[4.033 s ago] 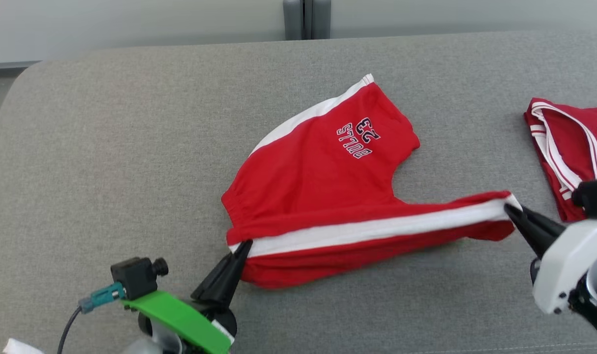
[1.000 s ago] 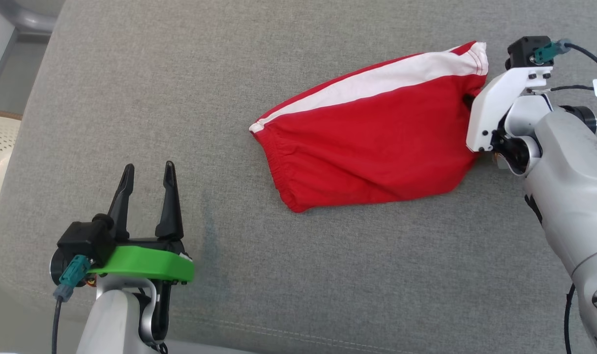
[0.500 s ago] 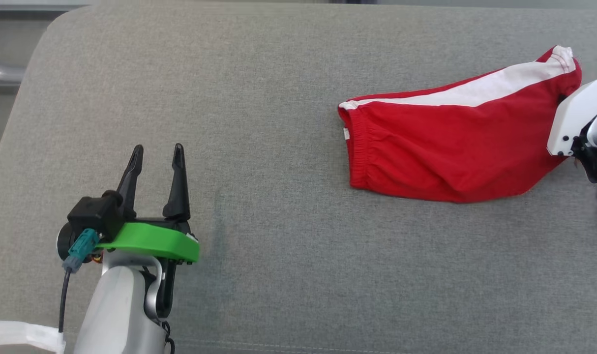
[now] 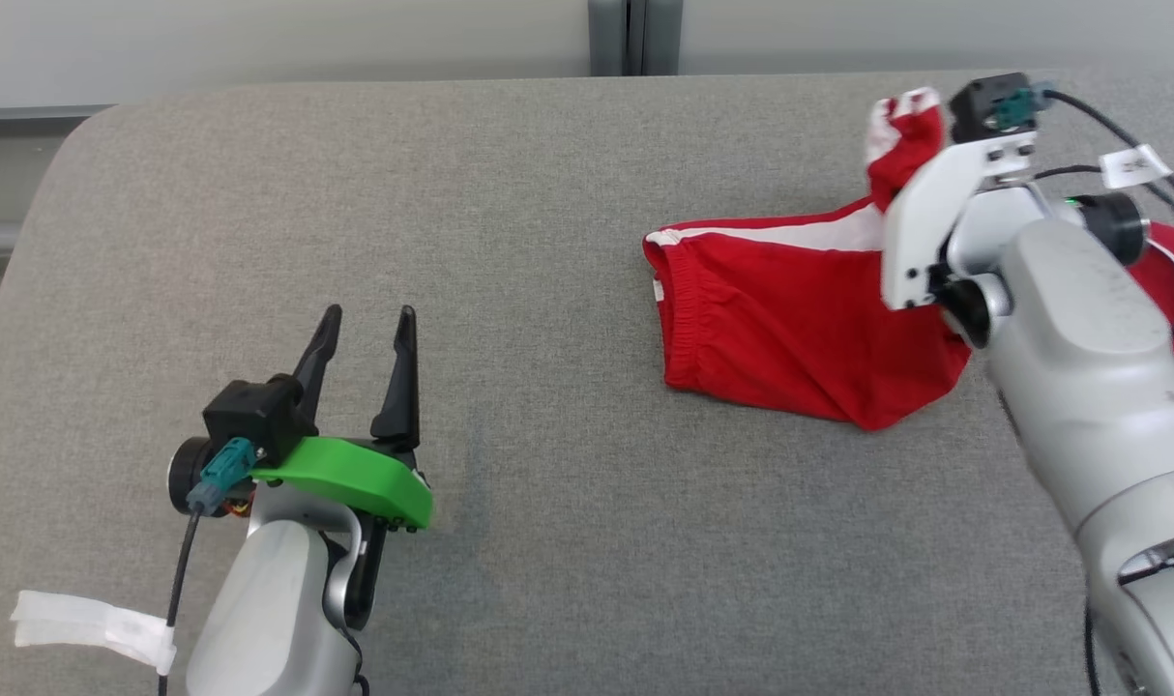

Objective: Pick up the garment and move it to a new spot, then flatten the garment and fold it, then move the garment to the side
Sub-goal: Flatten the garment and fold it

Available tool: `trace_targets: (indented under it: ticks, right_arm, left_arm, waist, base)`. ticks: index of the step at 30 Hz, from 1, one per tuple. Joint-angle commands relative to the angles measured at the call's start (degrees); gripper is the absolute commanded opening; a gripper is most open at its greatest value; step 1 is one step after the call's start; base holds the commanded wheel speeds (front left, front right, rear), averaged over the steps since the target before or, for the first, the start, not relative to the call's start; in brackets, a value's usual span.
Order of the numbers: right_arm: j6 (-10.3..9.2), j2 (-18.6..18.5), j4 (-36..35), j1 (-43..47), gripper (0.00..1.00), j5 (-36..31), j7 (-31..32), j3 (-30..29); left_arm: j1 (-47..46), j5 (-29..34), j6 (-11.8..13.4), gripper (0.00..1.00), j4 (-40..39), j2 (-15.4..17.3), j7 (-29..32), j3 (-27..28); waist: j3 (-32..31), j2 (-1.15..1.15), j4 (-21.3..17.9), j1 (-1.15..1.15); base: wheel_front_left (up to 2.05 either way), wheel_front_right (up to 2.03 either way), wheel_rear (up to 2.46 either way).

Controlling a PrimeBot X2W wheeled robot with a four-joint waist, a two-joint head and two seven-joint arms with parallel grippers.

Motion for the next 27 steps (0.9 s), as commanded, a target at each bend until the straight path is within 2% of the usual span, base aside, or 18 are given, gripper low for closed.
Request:
trace_targets:
  ticks: [1, 6, 12, 13, 14, 19, 24, 27]
  right_arm:
    - [-0.08, 1.43, -0.25, -0.24, 0.0, -0.34, 0.86, 0.47]
    - [-0.08, 6.61, -0.48, 1.52, 0.0, -0.59, 2.63, 1.59]
    - [-0.07, 7.89, -3.02, 5.29, 0.0, 2.84, 4.03, 6.14]
    - [-0.07, 7.95, -4.07, 6.01, 0.44, 3.78, 4.17, 7.49]
    - [-0.07, 7.92, -4.86, 6.61, 1.0, 4.78, 4.27, 8.37]
    - [-0.08, 7.75, -9.92, 8.43, 1.0, 12.02, 2.08, 10.46]
    - [-0.07, 7.83, -14.33, 8.45, 1.0, 20.21, -0.27, 8.17]
    - [-0.07, 6.76, -15.21, 8.28, 1.0, 19.47, -3.7, 5.55]
  left_arm:
    - [-0.91, 0.25, -0.33, 1.0, 0.58, 0.17, 0.02, -0.54]
    - [-1.65, -0.58, -0.34, 1.0, 2.18, 0.19, 0.02, -2.58]
    - [-2.66, -1.57, -0.38, 1.0, 2.82, 0.18, 0.02, -3.93]
    - [-2.76, -1.55, -0.38, 1.0, 2.86, 0.18, 0.02, -4.04]
    - [-2.84, -1.5, -0.38, 1.0, 2.9, 0.18, 0.02, -4.08]
    - [-2.95, -0.84, -0.4, 1.0, 2.99, 0.16, 0.02, -3.91]
    - [-1.85, -0.59, -0.41, 1.0, 3.17, 0.17, 0.02, -3.0]
    - [-1.1, -0.42, -0.41, 1.0, 3.19, 0.17, 0.02, -2.41]
  waist:
    - [-0.49, 0.0, 0.25, 0.0]
    - [-1.1, 0.0, 1.69, 0.0]
    - [-1.34, 0.0, 3.69, 0.0]
    - [-1.36, 0.0, 3.92, 0.0]
    - [-1.35, 0.0, 4.05, 0.0]
    - [-1.4, 0.0, 4.0, 0.0]
    - [-2.25, 0.0, 2.66, 0.0]
    - [-2.97, 0.0, 1.67, 0.0]
  base:
    - [0.0, 0.0, 0.0]
    - [0.0, 0.0, 0.0]
    - [0.0, 0.0, 0.0]
    - [0.0, 0.0, 0.0]
    - [0.0, 0.0, 0.0]
    - [0.0, 0.0, 0.0]
    - [0.0, 0.0, 0.0]
    - [0.0, 0.0, 0.0]
